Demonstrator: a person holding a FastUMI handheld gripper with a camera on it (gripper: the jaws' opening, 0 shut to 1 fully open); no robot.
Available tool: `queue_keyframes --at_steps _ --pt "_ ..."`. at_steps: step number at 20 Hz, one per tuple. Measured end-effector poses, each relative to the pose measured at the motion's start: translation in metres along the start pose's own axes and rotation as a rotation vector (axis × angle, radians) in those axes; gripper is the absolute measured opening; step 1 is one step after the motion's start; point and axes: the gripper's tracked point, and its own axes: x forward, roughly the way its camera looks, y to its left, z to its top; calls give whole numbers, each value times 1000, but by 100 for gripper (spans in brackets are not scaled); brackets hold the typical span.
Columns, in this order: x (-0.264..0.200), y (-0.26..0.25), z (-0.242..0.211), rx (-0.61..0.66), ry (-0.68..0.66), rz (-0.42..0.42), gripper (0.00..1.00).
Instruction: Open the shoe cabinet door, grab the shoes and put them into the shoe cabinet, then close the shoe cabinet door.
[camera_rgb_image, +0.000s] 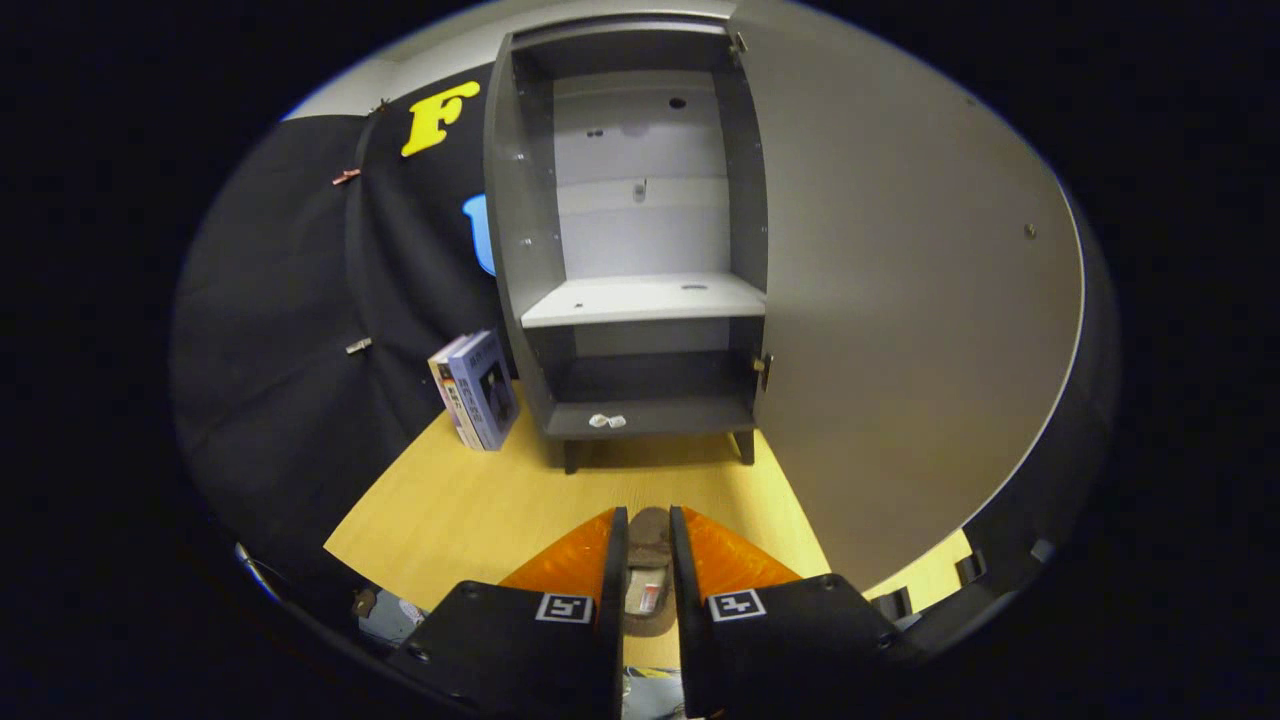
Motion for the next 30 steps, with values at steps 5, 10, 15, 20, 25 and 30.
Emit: queue_keyframes --at_steps 5,10,15,20,25,30 --pt "47 12 -77 23 184 -42 27" --pt "88 23 -139 44 314 -73 27" --pt "125 26 -181 50 394 -109 27" --pt "148 23 -206 59 427 -134 27" --pt "171 24 -203 43 399 -137 27" --pt "197 21 -196 48 361 -138 27"
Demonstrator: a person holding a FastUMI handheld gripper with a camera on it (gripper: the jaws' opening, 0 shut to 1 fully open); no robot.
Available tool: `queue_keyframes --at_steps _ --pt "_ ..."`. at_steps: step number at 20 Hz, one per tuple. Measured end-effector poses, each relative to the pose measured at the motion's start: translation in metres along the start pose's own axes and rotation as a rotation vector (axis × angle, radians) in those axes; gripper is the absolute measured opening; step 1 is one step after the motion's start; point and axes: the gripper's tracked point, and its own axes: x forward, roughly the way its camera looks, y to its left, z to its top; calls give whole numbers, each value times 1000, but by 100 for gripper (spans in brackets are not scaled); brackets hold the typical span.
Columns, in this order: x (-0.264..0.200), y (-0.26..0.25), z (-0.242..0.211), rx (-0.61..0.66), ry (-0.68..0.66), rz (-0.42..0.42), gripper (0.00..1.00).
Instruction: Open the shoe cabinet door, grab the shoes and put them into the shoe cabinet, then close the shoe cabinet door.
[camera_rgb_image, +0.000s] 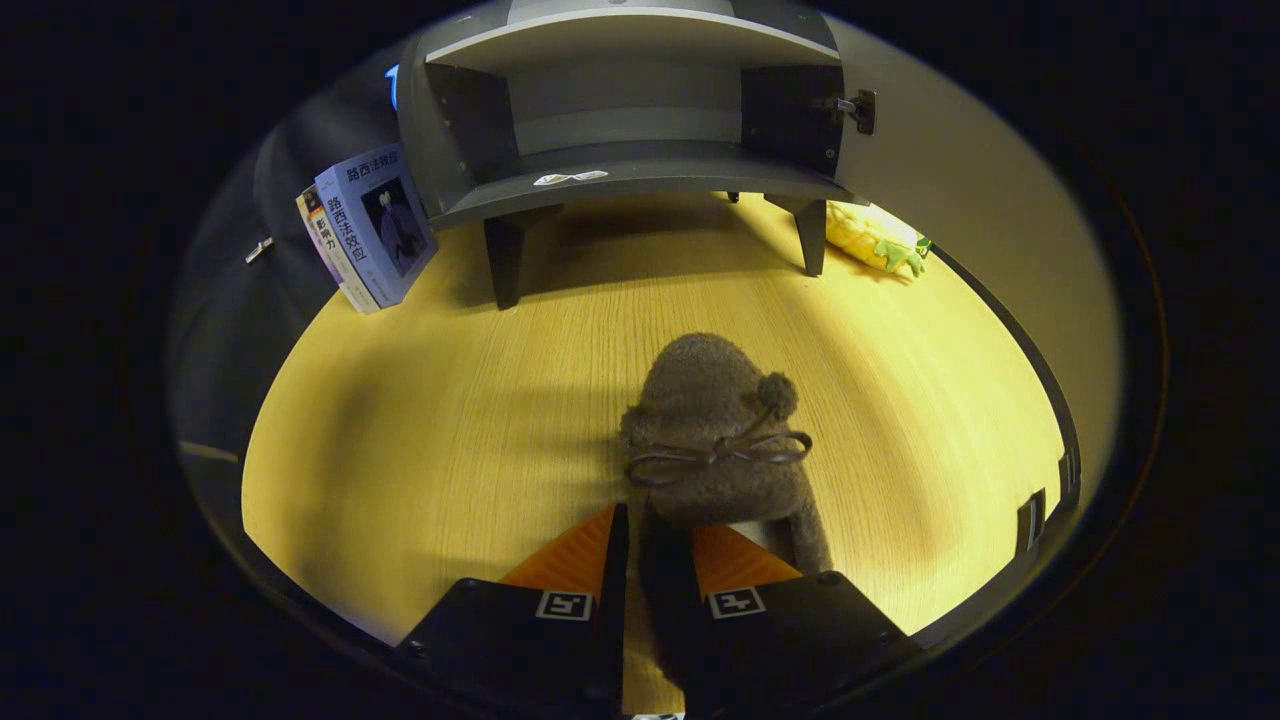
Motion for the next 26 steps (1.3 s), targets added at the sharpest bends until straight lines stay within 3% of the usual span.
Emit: queue_keyframes --at_steps 8,11,13,16,21,26 --pt "31 -7 24 -6 -37 4 27" --pt "21 -9 27 -34 -33 6 24" --pt "20 -12 26 -38 -29 8 5" --pt "32 -9 21 -45 -10 -4 5" --pt "-3 -16 29 -31 -4 -11 5" --pt "-63 -15 81 -40 -86 -2 5"
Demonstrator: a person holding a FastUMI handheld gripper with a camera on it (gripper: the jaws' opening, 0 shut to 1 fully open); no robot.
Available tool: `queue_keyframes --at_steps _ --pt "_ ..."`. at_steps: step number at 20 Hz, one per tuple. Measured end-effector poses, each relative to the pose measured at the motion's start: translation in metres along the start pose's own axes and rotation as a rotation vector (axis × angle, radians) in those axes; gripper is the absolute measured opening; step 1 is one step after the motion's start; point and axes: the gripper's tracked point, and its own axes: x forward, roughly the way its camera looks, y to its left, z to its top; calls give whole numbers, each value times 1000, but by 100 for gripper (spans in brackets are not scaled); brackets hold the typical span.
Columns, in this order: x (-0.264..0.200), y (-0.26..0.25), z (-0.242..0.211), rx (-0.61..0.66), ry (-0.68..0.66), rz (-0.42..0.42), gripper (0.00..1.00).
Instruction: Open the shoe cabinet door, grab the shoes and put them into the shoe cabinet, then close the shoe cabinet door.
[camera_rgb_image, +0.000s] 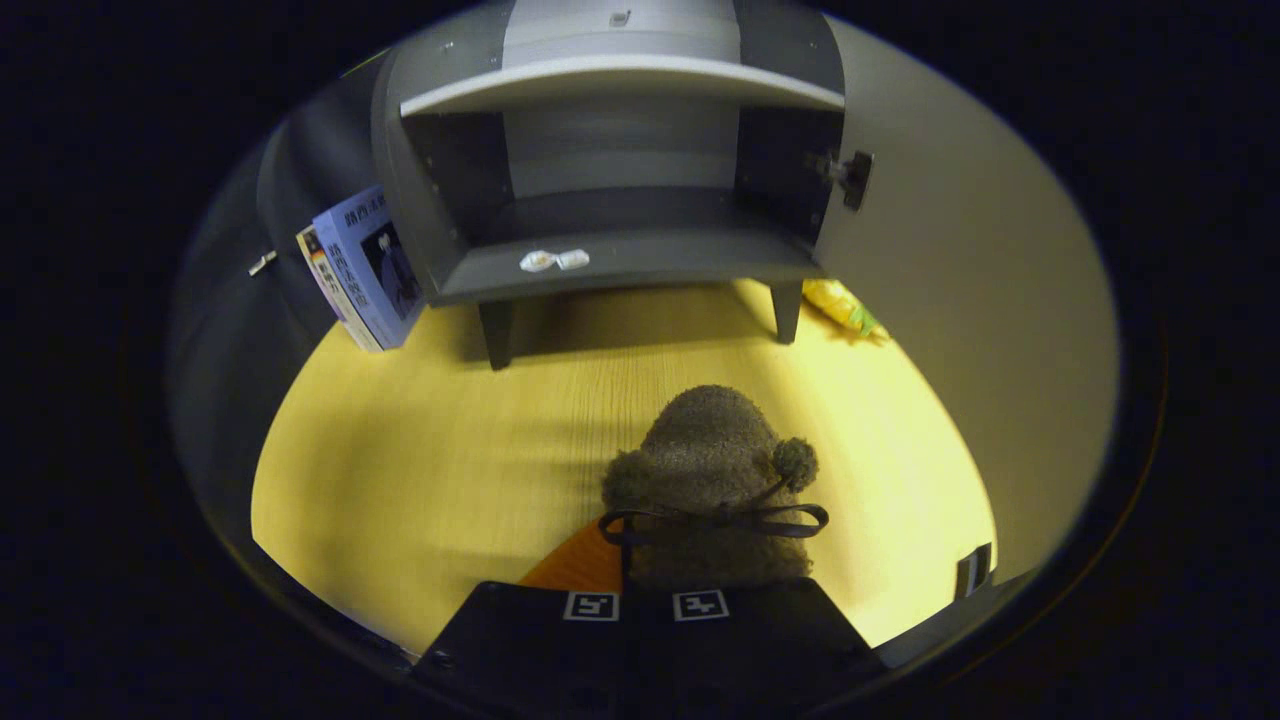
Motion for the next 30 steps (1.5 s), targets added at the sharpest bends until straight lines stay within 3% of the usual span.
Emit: queue_keyframes --at_steps 10,20,30 --pt "-86 4 95 55 -114 43 5" --pt "-107 7 204 29 -254 55 5" --pt "-108 17 290 18 -288 60 5"
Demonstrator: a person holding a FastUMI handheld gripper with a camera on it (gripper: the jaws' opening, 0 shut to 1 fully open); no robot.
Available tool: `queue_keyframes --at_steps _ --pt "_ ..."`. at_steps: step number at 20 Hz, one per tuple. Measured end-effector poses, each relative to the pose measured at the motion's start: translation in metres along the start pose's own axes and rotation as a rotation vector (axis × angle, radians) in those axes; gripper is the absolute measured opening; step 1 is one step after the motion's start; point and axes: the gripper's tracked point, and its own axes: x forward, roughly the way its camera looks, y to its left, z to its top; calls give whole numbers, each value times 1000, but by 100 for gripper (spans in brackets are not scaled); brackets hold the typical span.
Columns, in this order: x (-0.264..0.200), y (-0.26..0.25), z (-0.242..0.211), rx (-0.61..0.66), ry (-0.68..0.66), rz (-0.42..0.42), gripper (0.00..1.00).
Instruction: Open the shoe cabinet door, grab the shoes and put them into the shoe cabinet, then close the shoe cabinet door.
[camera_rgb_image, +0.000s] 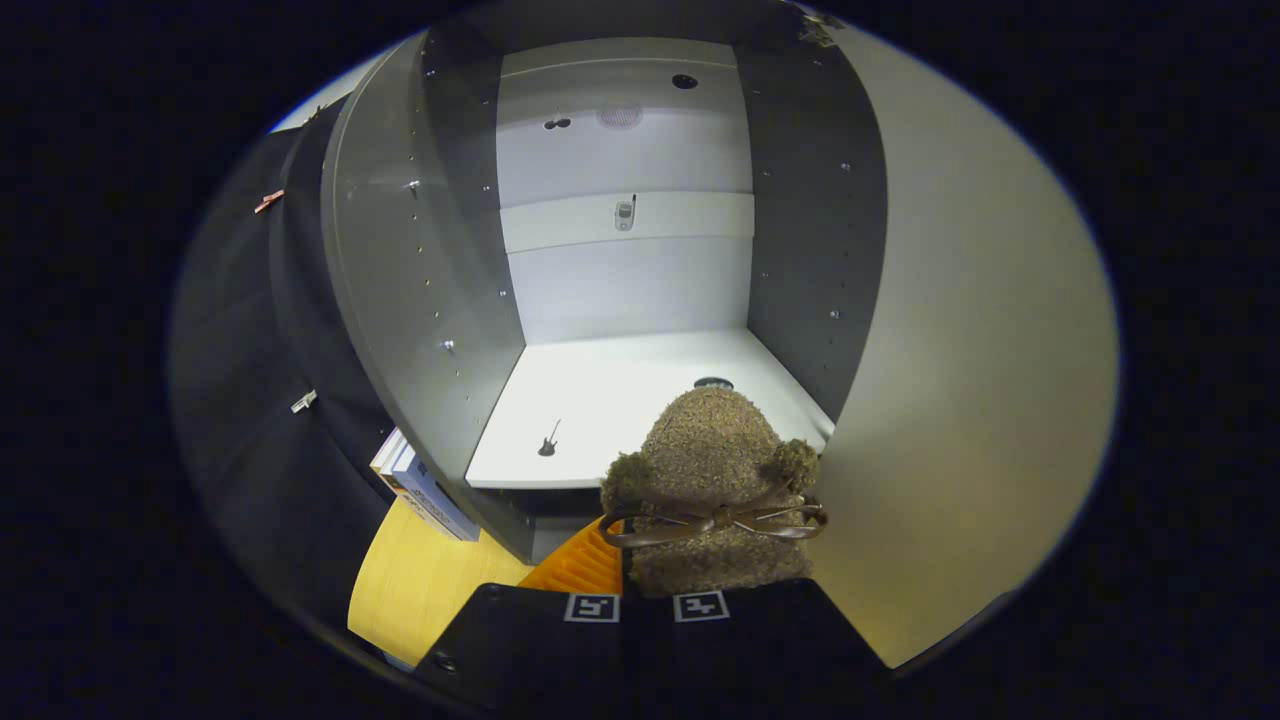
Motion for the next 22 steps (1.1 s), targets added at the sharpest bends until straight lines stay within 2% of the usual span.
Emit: queue_keyframes --at_steps 7,14,17,22 --pt "49 10 65 -11 -22 9 5" --pt "136 17 118 -16 -39 6 5" --pt "174 16 123 -11 -20 7 4" --pt "225 14 106 -40 59 12 5"
